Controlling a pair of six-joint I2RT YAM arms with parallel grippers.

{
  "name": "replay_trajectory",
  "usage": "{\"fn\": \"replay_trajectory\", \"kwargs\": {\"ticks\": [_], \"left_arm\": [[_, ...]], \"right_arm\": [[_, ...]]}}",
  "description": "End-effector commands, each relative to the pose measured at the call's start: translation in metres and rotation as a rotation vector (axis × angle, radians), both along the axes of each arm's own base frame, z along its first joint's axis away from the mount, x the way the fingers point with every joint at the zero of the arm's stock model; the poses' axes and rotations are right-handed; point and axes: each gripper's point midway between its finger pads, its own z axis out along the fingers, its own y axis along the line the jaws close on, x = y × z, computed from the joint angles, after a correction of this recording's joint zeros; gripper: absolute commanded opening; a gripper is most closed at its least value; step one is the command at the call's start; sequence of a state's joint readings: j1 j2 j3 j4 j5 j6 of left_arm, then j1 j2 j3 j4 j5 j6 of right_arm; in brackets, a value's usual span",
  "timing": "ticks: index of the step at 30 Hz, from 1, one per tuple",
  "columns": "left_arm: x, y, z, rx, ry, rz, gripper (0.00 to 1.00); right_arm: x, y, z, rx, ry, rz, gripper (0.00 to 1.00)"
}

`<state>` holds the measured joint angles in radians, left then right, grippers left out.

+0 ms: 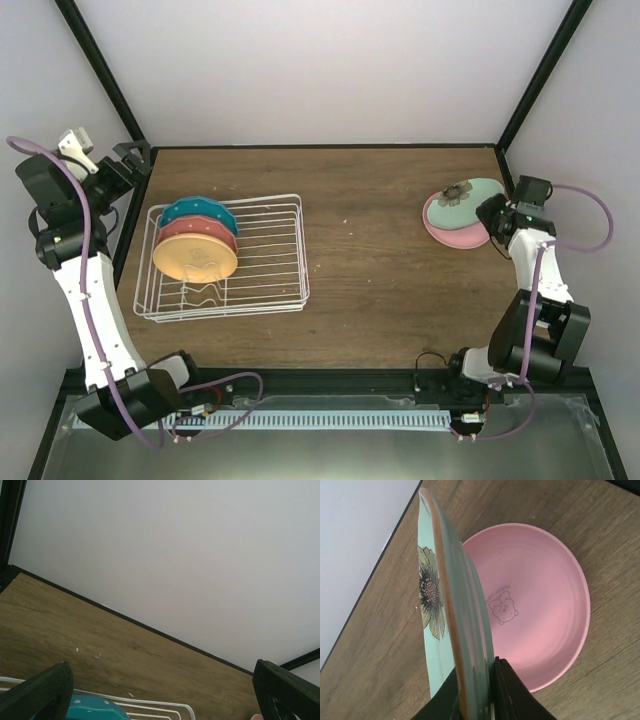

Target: Unload the plates from the dish rack

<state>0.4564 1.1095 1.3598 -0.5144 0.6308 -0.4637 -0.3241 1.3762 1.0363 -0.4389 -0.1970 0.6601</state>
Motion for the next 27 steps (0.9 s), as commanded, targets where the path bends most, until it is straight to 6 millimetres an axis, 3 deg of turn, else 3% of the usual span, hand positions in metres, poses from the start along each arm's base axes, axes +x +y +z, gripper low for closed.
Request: {"fn": "replay_trajectory", "kwargs": {"ticks": [1,13,24,27], "left_arm": [[-0.004,-0.004,0.000,0.015,-0.004,-0.016,1.00],[-0.010,-0.005,-0.001,0.033,0.003,-0.008,1.00],[-0.013,-0.007,0.004,0.033,-0.008,-0.010,1.00],[-0.014,-0.008,0.005,0.032,-0.009,-0.013,1.00]], "right_arm": [[0.025,-0.006,0.041,0.058,-0.211,-0.011,0.01],[0.055,-0.015,0.005,0.123,-0.170,0.012,0.01],[0.060,-0.015,-0.022,0.146,-0.121,0.029,0.01],[0.059,-0.010,-0.020,0.178,-0.153,0.052,0.01]]}}
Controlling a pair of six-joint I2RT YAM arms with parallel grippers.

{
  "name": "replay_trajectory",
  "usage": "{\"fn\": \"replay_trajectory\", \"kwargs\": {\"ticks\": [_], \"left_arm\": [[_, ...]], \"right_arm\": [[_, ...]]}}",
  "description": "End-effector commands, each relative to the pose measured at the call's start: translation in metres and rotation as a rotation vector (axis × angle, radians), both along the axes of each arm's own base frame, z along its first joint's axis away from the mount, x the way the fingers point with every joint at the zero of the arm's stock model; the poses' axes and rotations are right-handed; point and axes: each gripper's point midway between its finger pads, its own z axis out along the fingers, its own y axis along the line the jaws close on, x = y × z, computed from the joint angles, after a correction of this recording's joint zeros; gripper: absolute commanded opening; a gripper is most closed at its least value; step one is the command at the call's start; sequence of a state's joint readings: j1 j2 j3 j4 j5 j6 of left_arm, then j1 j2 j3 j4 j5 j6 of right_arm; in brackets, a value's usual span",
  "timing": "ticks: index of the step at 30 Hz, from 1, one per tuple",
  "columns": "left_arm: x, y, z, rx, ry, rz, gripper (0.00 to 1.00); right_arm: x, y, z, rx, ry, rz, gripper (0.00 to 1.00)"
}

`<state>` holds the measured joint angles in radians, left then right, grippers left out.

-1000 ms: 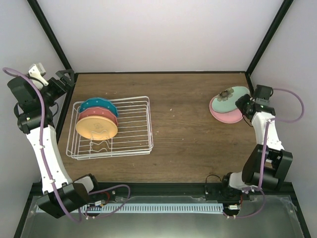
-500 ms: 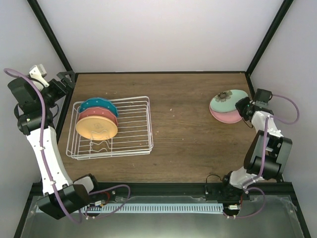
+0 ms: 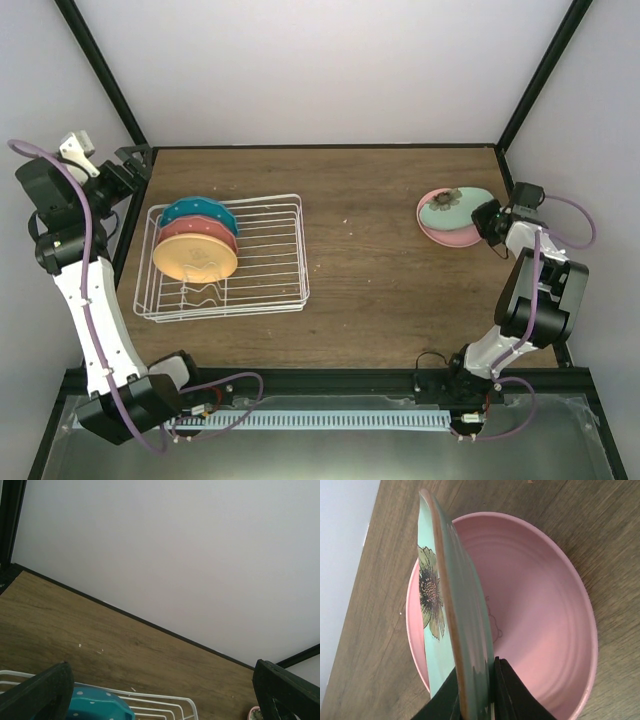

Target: Unload the plates from the dish rack

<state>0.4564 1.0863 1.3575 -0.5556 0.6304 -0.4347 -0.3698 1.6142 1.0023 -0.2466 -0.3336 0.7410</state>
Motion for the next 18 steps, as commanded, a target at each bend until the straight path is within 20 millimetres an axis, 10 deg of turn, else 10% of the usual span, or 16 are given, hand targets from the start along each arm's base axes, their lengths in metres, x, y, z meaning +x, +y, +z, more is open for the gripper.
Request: {"fn": "replay_trajectory", "kwargs": {"ticks": [1,18], "left_arm": [[-0.007,-0.004,0.008,0.014,-0.024,-0.008,1.00],[-0.010,-0.008,0.002,0.016,-0.008,-0.024,1.00]], "right_arm": [[0.028,-0.003,0.055,0.007,-0.223,0.043,0.01],[0.032,0.003,0.036,0.076,-0.227,0.072,0.01]]}}
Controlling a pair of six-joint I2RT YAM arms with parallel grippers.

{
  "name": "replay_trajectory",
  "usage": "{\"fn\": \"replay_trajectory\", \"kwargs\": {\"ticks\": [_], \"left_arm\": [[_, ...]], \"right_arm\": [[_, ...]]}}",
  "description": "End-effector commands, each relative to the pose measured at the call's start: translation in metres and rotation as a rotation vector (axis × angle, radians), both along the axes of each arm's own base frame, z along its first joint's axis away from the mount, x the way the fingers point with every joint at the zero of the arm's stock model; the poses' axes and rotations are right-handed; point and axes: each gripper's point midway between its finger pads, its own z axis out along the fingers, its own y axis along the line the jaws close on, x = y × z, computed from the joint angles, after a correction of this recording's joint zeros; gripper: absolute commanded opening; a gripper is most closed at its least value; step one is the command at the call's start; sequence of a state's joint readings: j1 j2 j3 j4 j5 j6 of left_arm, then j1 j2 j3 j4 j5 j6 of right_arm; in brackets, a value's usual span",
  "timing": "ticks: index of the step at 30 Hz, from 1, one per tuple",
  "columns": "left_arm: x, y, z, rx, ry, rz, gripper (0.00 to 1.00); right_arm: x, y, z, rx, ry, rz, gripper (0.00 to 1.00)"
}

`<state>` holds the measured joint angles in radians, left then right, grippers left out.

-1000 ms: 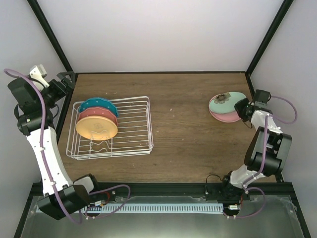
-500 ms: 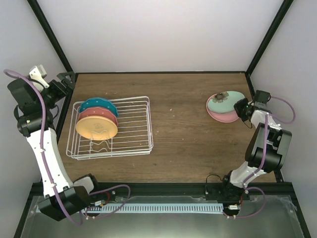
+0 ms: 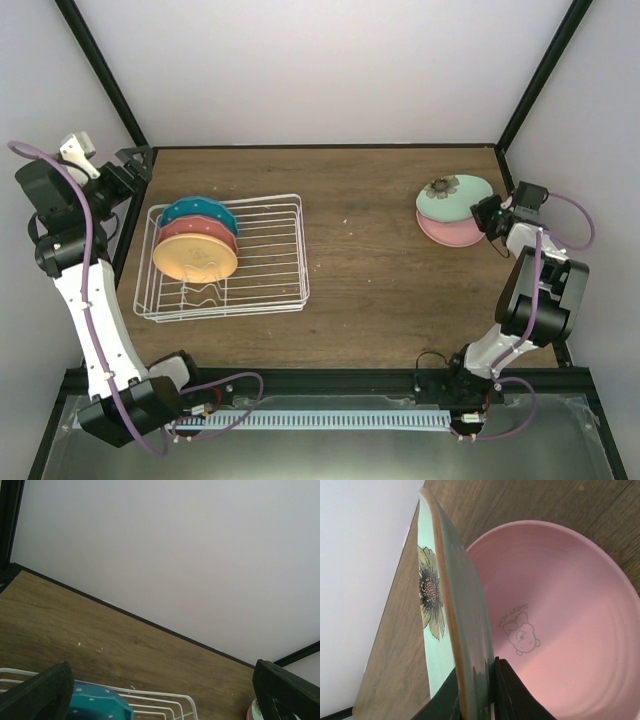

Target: Unload the plates from the dish rack

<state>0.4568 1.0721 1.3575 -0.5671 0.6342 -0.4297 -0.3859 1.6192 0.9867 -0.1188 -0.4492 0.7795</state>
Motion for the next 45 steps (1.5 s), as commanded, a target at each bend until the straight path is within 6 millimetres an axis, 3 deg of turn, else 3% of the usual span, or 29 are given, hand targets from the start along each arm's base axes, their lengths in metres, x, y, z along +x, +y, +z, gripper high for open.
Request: {"fn": "replay_trajectory", "kwargs": {"ticks": [1,9,16,20,36,45], "left_arm": [[-0.006,-0.006,-0.001,0.011,-0.004,-0.020,1.00],[-0.006,-0.006,-0.005,0.005,0.001,-0.021,1.00],[-0.006,-0.006,-0.007,-0.003,0.006,-0.022,1.00],[-0.005,-0.006,-0.009,-0.012,0.008,-0.023,1.00],[0.000,-0.006,-0.018,-0.033,0.014,-0.037,1.00],[0.002,-0.007,-0.020,-0.037,0.012,-0.049,1.00]], "right_arm": [[0.016,-0.002,0.015,0.013,-0.100,0.033,0.01],[0.021,-0.003,0.002,0.016,-0.086,0.048,0.02],[0.020,-0.005,-0.007,0.001,-0.053,0.049,0.43],[0.016,-0.006,-0.009,-0.022,-0.034,0.050,0.54],[0.000,-0.024,-0.016,-0.180,0.165,0.087,0.60],[-0.015,-0.013,-0.060,-0.145,0.295,0.169,0.60]]}}
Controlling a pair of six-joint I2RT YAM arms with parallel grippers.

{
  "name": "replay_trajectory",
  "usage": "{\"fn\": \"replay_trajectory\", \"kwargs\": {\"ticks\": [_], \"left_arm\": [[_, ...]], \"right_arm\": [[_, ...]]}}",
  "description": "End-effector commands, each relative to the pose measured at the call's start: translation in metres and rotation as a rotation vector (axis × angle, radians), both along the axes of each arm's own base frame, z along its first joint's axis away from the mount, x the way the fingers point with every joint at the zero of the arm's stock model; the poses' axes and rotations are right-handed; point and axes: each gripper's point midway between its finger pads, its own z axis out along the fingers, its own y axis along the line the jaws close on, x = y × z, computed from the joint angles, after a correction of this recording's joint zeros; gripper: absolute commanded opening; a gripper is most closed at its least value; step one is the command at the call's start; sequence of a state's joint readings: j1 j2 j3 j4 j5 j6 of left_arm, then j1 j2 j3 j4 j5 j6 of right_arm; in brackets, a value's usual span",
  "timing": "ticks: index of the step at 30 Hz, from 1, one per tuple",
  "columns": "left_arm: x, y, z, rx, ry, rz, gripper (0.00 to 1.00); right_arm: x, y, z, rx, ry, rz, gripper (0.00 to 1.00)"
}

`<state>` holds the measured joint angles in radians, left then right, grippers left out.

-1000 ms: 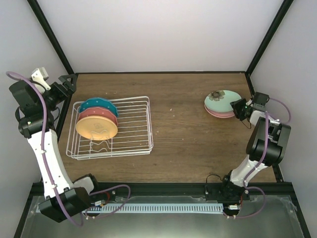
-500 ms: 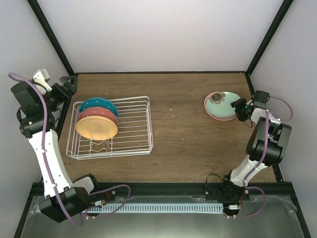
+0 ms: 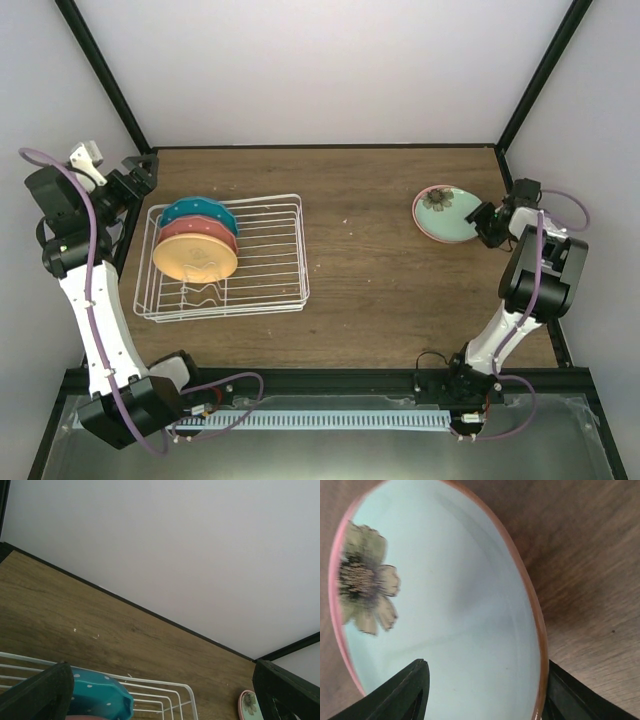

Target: Unload the plates from the dish rack

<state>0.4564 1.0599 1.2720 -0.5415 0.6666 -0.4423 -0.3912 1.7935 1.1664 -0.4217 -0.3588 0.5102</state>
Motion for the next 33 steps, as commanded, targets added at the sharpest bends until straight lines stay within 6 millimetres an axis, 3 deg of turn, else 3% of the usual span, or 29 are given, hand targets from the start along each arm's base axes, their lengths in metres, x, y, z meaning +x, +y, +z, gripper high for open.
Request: {"fn": "replay_trajectory", "kwargs": {"ticks": [1,11,25,28,33], "left_arm": [[0.001,-0.003,0.007,0.004,-0.031,-0.022,1.00],[0.001,-0.004,0.005,0.003,-0.027,-0.029,1.00],[-0.003,-0.006,0.002,0.002,-0.022,-0.026,1.00],[-0.004,-0.006,0.002,0.004,-0.022,-0.023,1.00],[-0.006,-0.006,0.002,0.014,-0.024,-0.025,1.00]], "right_arm": [[-0.006,0.002,-0.012,-0.013,0.051,0.039,0.60],[0.001,0.013,-0.019,-0.107,0.112,0.103,0.60],[0.004,0.022,-0.046,-0.087,0.181,0.136,0.61],[0.007,0.023,-0.035,-0.084,0.144,0.132,0.62],[0.011,0.019,0.003,-0.089,0.054,0.109,0.63]]}}
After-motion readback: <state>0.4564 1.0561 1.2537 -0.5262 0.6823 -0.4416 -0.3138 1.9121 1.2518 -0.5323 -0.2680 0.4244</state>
